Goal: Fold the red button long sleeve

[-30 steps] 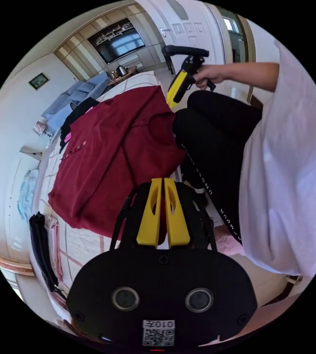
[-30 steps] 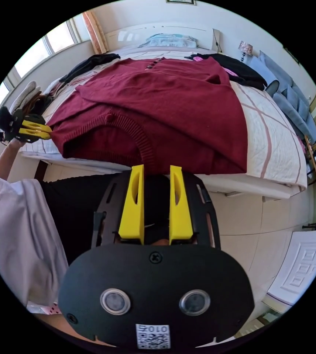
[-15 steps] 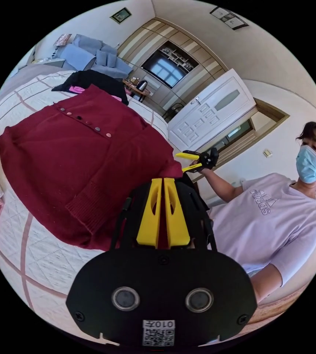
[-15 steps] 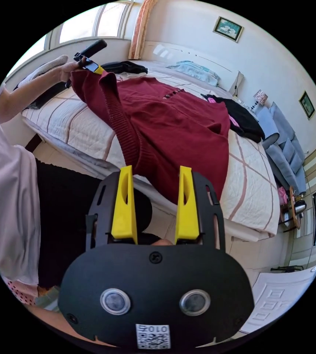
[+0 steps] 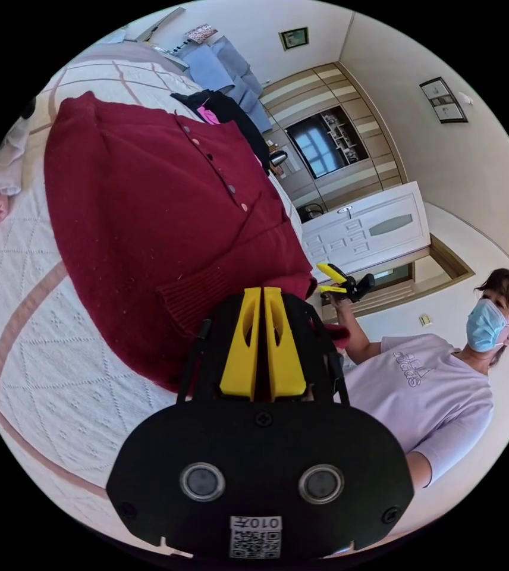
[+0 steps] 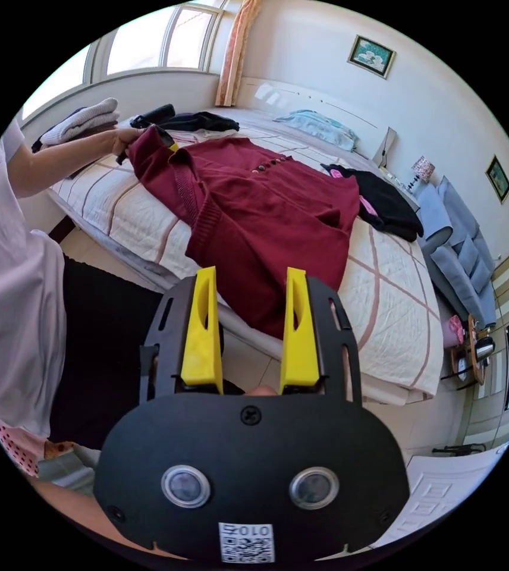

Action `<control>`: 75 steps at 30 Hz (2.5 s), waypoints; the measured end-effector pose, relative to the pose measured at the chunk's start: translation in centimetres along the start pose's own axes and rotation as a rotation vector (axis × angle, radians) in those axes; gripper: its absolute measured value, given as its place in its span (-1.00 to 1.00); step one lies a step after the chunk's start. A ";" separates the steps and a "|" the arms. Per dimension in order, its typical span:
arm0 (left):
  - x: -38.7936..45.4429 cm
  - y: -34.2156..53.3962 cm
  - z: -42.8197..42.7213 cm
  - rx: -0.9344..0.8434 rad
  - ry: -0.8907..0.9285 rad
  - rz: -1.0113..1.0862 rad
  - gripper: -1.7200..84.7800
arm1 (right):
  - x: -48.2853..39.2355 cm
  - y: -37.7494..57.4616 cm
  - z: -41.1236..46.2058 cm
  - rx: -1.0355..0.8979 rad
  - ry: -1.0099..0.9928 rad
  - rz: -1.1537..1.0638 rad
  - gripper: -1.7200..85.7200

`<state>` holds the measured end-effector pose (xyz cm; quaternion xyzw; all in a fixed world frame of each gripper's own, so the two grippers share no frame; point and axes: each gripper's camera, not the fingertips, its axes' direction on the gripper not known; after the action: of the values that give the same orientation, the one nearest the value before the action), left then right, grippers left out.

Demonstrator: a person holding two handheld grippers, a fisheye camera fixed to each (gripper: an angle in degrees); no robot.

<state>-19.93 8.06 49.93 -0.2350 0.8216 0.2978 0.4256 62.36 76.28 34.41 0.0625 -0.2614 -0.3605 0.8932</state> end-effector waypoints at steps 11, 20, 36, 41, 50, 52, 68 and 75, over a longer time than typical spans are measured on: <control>-1.9 0.1 -0.9 0.009 0.005 -0.030 -0.96 | -8.6 -0.3 2.3 0.008 0.163 -0.112 -0.68; 0.0 0.8 -0.8 -0.003 -0.024 0.000 -0.96 | -8.7 -2.6 4.5 -0.039 0.408 -0.192 -0.87; 8.3 5.4 -0.2 -0.048 -0.070 0.124 -0.96 | 18.2 -11.9 -0.3 -0.029 -0.332 0.171 -0.85; 5.7 6.0 1.7 0.005 -0.061 0.002 -0.96 | 20.3 -13.9 1.5 -0.039 -0.335 0.202 -0.70; 11.4 10.7 4.2 0.007 -0.316 0.004 -0.96 | 9.8 -11.0 -0.7 -0.162 -0.126 -0.039 -0.66; 14.3 12.0 6.0 0.010 -0.339 0.057 -0.96 | 9.8 -8.6 0.3 -0.080 -0.208 0.086 -0.67; 35.6 27.4 26.3 -0.330 -0.928 0.696 -0.92 | -3.6 -7.8 12.2 -0.265 0.135 0.032 -0.72; 37.9 32.2 35.4 -0.278 -1.201 0.974 -0.83 | -1.6 -9.6 10.4 -0.271 0.116 0.081 -0.90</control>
<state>-40.69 50.36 11.17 0.3017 0.4166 0.6271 0.5849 50.22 71.16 39.72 -0.0484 -0.1608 -0.3521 0.9208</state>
